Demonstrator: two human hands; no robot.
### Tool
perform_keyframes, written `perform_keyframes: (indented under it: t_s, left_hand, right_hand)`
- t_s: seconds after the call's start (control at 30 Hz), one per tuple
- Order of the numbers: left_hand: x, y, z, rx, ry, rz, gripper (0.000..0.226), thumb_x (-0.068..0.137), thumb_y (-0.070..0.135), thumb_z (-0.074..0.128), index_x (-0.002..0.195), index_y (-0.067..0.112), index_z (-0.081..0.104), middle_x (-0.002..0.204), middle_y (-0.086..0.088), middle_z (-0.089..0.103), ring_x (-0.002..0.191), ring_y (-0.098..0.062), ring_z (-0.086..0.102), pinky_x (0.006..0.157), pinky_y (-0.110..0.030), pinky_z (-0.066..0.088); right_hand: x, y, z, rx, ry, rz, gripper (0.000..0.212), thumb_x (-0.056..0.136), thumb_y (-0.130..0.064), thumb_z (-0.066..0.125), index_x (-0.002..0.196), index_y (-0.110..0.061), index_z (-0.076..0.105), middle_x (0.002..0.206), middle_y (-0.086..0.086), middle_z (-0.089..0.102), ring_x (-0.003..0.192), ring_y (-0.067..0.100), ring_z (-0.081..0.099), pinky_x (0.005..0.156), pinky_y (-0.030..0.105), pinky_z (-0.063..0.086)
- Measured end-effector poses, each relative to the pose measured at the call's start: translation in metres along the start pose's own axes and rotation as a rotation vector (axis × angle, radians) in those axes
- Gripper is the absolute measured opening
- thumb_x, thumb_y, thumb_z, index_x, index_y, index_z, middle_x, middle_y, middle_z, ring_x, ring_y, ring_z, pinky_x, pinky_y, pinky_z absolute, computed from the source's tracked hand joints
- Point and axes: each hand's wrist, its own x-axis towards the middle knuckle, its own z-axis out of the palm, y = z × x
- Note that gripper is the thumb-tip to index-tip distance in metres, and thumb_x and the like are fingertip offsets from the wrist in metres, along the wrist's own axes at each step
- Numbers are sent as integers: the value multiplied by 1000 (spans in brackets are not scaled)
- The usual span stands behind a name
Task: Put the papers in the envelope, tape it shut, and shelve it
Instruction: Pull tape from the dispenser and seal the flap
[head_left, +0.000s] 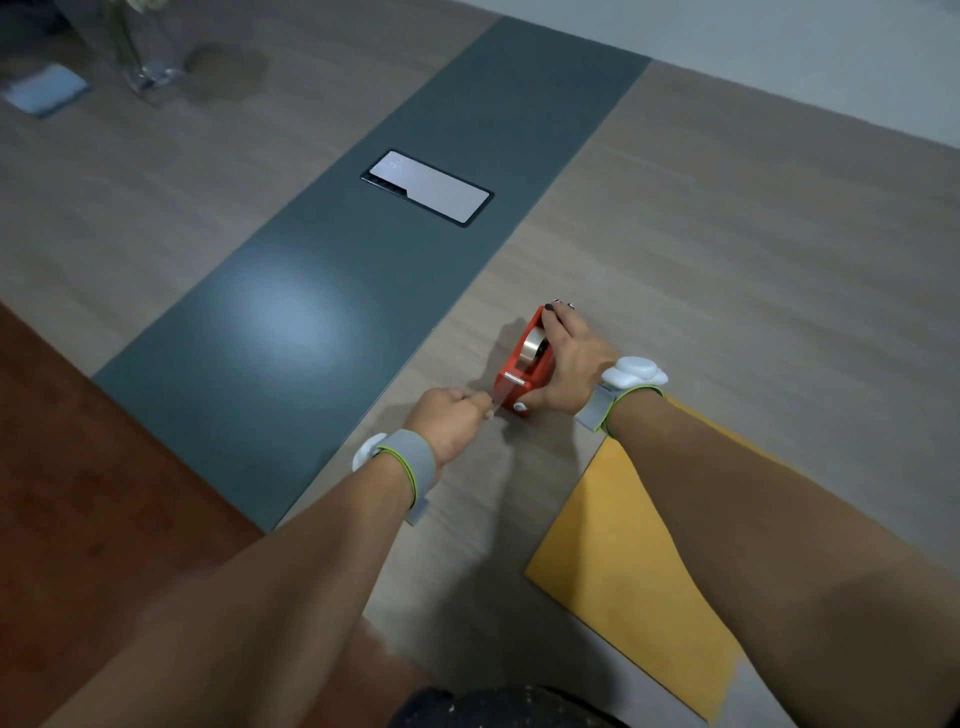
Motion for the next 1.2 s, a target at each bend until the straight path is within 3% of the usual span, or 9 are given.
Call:
perform_keyframes:
  t_s: [0.23, 0.37, 0.47, 0.57, 0.83, 0.93, 1.07, 1.13, 1.2]
  left_hand:
    - [12, -10, 5, 17, -102, -86, 22, 90, 30, 68, 78, 15, 60, 71, -2, 64, 54, -17, 49, 48, -20, 35]
    - [21, -14, 4, 90, -87, -74, 26, 88, 38, 69, 82, 13, 63, 70, 1, 70, 56, -18, 55, 54, -24, 46]
    - [27, -9, 0, 340, 3, 29, 31, 82, 47, 68, 74, 17, 67, 80, -3, 77, 77, -28, 69, 76, -34, 58]
    - [27, 8, -3, 755, 110, 164, 35, 91, 45, 57, 87, 12, 69, 98, -15, 74, 95, -37, 65, 72, -31, 49]
    - [25, 18, -22, 1242, 69, 170, 36, 90, 42, 57, 106, 13, 73, 102, -10, 71, 83, -27, 63, 70, -28, 41]
    - [26, 3, -34, 1055, -77, 23, 52, 89, 56, 54, 98, 9, 73, 88, -11, 73, 76, -28, 67, 67, -28, 47]
    - [16, 13, -44, 286, -241, -154, 61, 99, 60, 30, 84, 11, 63, 63, -6, 67, 43, -21, 49, 48, -23, 35]
    - [6, 23, -48, 116, -254, -120, 76, 99, 67, 16, 82, 9, 62, 61, -8, 66, 42, -20, 48, 48, -25, 36]
    - [3, 30, -49, 28, -276, -78, 84, 96, 71, 10, 78, 8, 63, 59, -8, 65, 42, -19, 47, 49, -26, 37]
  right_hand:
    - [2, 2, 8, 22, 41, 18, 136, 50, -59, 88, 154, -9, 16, 163, 8, 13, 149, 28, 20, 117, 34, 25]
    - [1, 4, 9, 33, 59, 14, 133, 51, -56, 89, 154, -10, 17, 163, 6, 14, 149, 27, 21, 117, 33, 25]
    - [3, 5, 8, 23, 38, 12, 134, 52, -58, 88, 155, -10, 16, 163, 5, 13, 149, 27, 19, 118, 32, 22]
    - [5, 6, 8, 0, 19, 20, 135, 52, -62, 85, 155, -11, 14, 163, 5, 13, 149, 27, 18, 118, 34, 22]
    - [9, 8, 0, -110, -42, 12, 137, 51, -70, 79, 155, -14, 10, 164, 4, 11, 151, 30, 8, 120, 49, 22]
    - [9, 12, 2, -127, -79, 8, 138, 50, -69, 79, 155, -16, 7, 165, 1, 7, 152, 29, 3, 120, 53, 20]
    - [4, 13, 4, -141, -49, 29, 121, 64, -51, 80, 156, -22, 6, 165, 0, 2, 152, 29, 2, 120, 55, 18]
    - [-3, 10, 8, -85, 18, 53, 99, 76, -30, 74, 155, -21, 15, 164, 9, 9, 149, 33, 11, 120, 50, 21]
    - [-17, 10, 14, -16, 266, 53, 74, 78, -16, 66, 147, -18, 40, 155, 15, 34, 133, 41, 38, 110, 46, 37]
